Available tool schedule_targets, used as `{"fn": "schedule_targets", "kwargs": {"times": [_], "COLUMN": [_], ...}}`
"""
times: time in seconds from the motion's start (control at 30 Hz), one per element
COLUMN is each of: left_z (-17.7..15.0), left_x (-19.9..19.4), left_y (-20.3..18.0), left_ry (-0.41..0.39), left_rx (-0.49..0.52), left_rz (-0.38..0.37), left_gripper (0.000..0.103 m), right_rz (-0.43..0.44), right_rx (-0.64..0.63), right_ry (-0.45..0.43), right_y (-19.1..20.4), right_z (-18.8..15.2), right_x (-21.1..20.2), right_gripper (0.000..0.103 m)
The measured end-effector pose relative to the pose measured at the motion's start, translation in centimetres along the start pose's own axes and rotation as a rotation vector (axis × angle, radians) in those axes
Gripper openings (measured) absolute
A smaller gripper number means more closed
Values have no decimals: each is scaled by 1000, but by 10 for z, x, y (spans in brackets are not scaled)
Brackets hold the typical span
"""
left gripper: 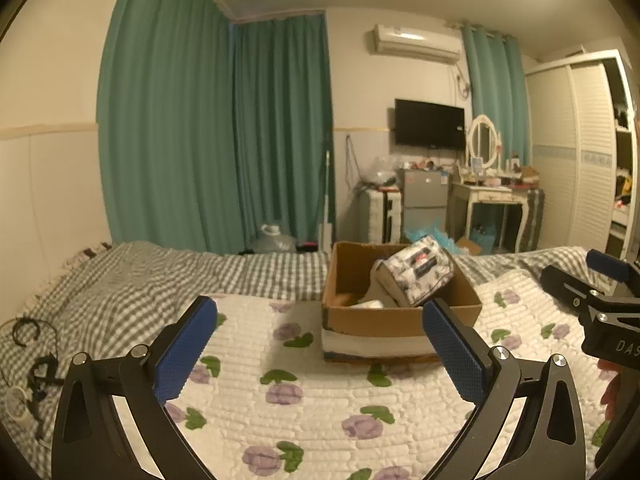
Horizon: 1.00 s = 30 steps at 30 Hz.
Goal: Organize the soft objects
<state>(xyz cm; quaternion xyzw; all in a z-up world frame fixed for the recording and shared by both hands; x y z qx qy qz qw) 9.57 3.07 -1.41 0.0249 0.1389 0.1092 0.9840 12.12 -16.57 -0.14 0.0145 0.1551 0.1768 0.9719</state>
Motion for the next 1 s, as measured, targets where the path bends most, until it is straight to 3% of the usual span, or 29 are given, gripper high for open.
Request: {"fn": "schedule_targets", "kwargs": {"times": [1.0], "left_z": [-1], "left_x": [2], "left_y": [2], "left_ry": [9], "left_rx": [3], "left_rz": [-7], "left_gripper": [103], "right_rz": [-9], "right_rx": [-4], "right_ry": [13], "right_y": [-3], "right_z": [-7], "right_x": [-2], "right_gripper": [103]}}
Point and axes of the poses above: each gripper's, at about its wrist camera, not at the fingertips, and x roughly the way its jaws point, y to its left, z to its top, the point moved 1 cm from there along x, roughly the way its jaws point, and after that the axes turned 13 degrees about z, right-handed, at the moved point
